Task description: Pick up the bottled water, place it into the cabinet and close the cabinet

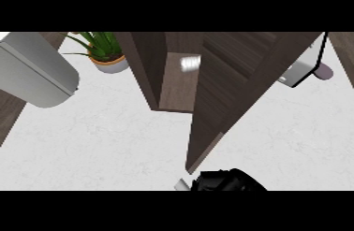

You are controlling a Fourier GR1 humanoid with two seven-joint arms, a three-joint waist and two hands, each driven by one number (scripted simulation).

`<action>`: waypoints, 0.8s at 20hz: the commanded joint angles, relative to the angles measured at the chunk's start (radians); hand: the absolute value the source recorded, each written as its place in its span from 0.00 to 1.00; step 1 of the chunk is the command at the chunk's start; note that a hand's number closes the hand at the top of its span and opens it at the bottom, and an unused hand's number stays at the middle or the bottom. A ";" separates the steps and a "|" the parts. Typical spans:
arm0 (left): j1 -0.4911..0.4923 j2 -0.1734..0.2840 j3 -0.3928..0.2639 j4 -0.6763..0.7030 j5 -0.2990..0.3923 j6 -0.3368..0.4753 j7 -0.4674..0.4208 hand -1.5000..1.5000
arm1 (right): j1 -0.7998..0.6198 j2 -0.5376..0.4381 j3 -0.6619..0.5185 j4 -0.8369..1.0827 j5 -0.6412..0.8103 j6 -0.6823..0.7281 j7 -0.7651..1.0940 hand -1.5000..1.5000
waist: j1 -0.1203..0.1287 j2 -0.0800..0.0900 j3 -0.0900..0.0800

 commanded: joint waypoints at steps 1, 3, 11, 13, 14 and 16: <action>0.073 -0.013 0.068 0.010 0.066 -0.095 -0.056 0.00 | -0.215 0.041 0.009 0.059 -0.118 -0.118 0.079 1.00 | -0.014 -0.009 -0.002; 0.112 0.004 0.095 -0.080 0.102 -0.077 -0.006 0.00 | -0.330 0.041 -0.032 0.143 -0.172 -0.174 0.078 1.00 | -0.015 -0.007 0.000; 0.143 0.000 0.260 0.081 0.211 -0.265 -0.058 0.00 | -0.608 0.042 -0.295 0.412 -0.403 -0.134 0.044 1.00 | -0.040 -0.008 0.000; 0.210 -0.008 0.282 -0.055 0.263 -0.219 -0.001 0.00 | -0.635 0.041 -0.325 0.516 -0.402 -0.071 0.004 1.00 | -0.042 -0.006 0.001; 0.264 -0.033 0.302 -0.024 0.247 -0.313 -0.043 0.00 | -0.682 0.043 -0.319 0.505 -0.426 -0.143 0.064 1.00 | -0.034 -0.011 0.000; 0.216 -0.036 0.318 0.011 0.260 -0.302 -0.020 0.00 | -0.740 0.010 -0.412 0.572 -0.478 -0.035 0.057 1.00 | -0.048 -0.008 0.001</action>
